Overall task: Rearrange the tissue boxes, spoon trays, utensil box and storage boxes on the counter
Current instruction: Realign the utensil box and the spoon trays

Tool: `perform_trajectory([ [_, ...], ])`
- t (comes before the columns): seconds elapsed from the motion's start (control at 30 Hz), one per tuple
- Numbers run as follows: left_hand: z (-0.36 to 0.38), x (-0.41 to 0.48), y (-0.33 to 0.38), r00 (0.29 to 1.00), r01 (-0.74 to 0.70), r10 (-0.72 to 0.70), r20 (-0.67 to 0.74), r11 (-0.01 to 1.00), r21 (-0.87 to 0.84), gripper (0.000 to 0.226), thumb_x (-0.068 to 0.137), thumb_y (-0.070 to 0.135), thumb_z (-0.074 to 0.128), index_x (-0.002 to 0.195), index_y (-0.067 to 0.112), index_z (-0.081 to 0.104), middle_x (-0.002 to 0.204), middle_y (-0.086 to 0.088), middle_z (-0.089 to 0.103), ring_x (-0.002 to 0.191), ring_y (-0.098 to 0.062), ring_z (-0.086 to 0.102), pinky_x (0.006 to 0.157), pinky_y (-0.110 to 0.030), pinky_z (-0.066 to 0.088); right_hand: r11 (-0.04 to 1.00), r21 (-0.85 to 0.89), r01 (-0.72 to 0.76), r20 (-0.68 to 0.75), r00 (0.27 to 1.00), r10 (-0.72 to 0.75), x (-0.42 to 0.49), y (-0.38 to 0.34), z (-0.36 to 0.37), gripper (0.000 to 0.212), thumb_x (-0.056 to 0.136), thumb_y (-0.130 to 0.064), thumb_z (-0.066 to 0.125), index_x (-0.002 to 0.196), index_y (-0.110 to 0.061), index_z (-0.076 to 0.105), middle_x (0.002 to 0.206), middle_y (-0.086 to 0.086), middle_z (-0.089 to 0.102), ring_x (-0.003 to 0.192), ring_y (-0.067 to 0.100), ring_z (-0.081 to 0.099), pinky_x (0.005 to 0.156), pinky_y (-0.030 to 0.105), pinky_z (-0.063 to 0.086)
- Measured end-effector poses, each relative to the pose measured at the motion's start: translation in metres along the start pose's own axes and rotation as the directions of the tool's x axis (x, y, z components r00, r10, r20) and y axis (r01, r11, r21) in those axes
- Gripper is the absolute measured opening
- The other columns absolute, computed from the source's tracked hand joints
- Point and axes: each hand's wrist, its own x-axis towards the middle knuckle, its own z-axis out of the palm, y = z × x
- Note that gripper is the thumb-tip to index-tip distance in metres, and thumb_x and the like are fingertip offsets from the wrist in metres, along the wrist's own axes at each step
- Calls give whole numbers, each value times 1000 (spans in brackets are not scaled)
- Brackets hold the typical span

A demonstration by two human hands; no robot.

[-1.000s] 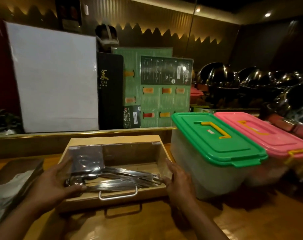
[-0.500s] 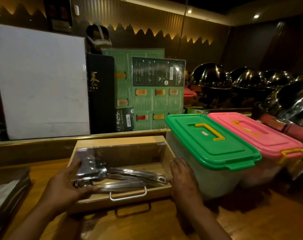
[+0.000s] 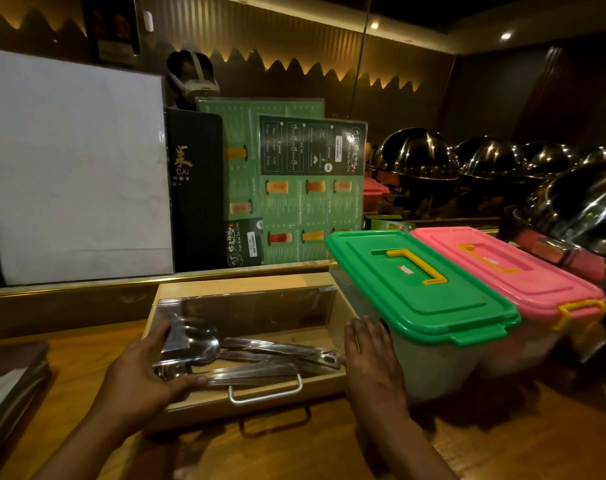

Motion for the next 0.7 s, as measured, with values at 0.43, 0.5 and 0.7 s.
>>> perform_trajectory([
  [0.43, 5, 1, -1, 1000, -1, 0, 10, 1000, 22, 131, 34, 56, 88, 151, 38, 33, 152, -8, 47, 132, -36, 50, 95, -52, 54, 999, -33, -12, -27, 1000, 11, 4, 0, 8, 56, 69, 5, 60, 124, 11, 63, 125, 30, 65, 118, 46, 61, 117, 42, 5],
  [0.5, 5, 1, -2, 1000, 5, -5, 6, 1000, 20, 132, 32, 59, 87, 151, 38, 33, 153, -8, 47, 132, -36, 50, 95, -52, 54, 999, -38, -5, -18, 1000, 4, 4, 0, 9, 57, 68, 2, 57, 124, 11, 63, 125, 30, 64, 118, 47, 61, 116, 42, 4],
  [0.7, 6, 2, -2, 1000, 7, -7, -6, 1000, 13, 130, 35, 55, 89, 151, 37, 33, 153, -7, 46, 134, -36, 48, 96, -51, 53, 998, -55, -4, -26, 1000, 2, 5, 0, 9, 55, 69, 6, 59, 124, 12, 62, 125, 31, 64, 118, 47, 60, 117, 41, 3],
])
